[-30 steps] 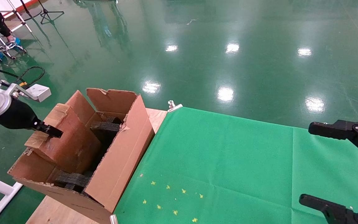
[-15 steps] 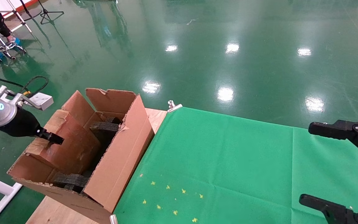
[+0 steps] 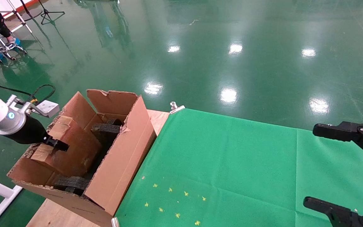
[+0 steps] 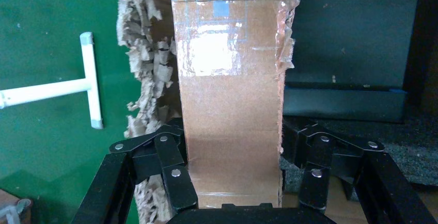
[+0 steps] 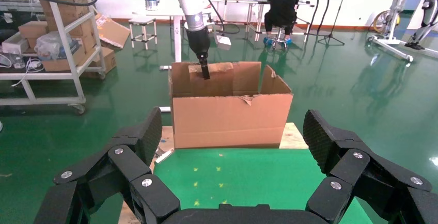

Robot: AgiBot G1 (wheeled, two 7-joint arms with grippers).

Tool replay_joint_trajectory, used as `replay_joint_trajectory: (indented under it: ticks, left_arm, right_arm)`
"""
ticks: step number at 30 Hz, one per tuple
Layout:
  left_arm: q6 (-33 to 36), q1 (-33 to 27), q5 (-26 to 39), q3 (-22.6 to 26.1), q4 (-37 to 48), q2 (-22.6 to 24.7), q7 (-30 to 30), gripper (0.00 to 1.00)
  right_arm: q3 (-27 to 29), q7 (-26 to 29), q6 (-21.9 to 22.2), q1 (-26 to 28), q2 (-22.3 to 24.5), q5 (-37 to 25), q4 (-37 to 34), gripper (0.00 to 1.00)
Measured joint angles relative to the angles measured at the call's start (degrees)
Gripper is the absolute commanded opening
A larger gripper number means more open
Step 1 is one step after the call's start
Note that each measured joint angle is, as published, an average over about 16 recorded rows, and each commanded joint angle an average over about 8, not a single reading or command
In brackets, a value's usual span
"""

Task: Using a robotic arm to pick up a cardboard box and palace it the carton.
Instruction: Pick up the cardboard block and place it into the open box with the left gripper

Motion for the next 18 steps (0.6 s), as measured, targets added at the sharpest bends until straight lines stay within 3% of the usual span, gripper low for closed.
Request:
replay_joint_trajectory:
  ticks: [18]
  left_arm:
    - [-3.06,5.01,-1.22,-0.84,0.13,1.51,-1.78,0.00]
  right_arm:
    - [-0.01,-0.01,0.01,0.00,0.00,0.01,0.00,1.00]
